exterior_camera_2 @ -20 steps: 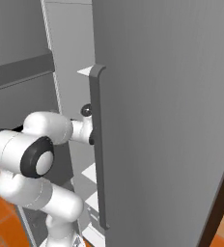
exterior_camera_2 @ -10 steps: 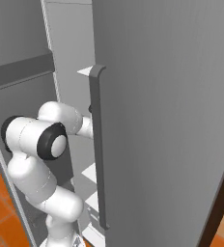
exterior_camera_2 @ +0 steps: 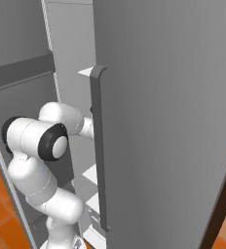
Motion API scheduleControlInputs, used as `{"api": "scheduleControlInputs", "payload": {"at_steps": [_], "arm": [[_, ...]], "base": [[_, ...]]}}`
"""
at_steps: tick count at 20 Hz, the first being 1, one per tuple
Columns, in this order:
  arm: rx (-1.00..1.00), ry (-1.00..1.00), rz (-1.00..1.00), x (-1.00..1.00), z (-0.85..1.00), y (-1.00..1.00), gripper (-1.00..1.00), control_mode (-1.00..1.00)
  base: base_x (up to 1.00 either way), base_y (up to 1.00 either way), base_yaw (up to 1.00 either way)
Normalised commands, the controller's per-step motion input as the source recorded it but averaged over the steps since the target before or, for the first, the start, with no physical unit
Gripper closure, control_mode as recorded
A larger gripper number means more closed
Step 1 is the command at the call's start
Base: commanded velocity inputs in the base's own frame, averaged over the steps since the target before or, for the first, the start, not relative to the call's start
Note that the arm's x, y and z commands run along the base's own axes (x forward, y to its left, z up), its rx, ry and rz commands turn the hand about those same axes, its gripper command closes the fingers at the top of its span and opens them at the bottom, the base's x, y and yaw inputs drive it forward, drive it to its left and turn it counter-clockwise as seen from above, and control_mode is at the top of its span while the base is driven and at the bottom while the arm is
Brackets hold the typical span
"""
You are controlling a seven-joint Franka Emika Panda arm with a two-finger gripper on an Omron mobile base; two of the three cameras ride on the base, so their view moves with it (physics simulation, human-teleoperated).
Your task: Take the meat container that has the shrimp and place it on the second highest rack of the freezer. Then take the vegetable container that has the tomato and lemon wedge and place it on the highest rack of the freezer.
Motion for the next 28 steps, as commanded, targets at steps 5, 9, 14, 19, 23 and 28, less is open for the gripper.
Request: {"api": "scheduleControlInputs", "payload": {"at_steps": [5,9,14,19,23,28], "arm": [[0.00,0.00,0.00,0.00,0.00,0.00,-1.00,-1.00],[0.00,-0.06,0.00,-0.09,0.00,0.00,-1.00,-1.00],[-0.02,-0.30,0.01,-0.85,0.01,0.08,-1.00,-1.00],[-0.05,-0.09,0.00,-0.74,0.41,0.29,-1.00,-1.00],[-0.03,0.00,0.00,-0.24,0.85,0.46,-1.00,-1.00],[-0.02,0.07,0.00,-0.56,0.70,0.42,-1.00,-1.00]], "base": [[0.00,0.00,0.00],[0.00,0.00,0.00],[0.00,0.00,0.00],[0.00,0.00,0.00],[0.00,0.00,0.00],[0.00,0.00,0.00]]}}
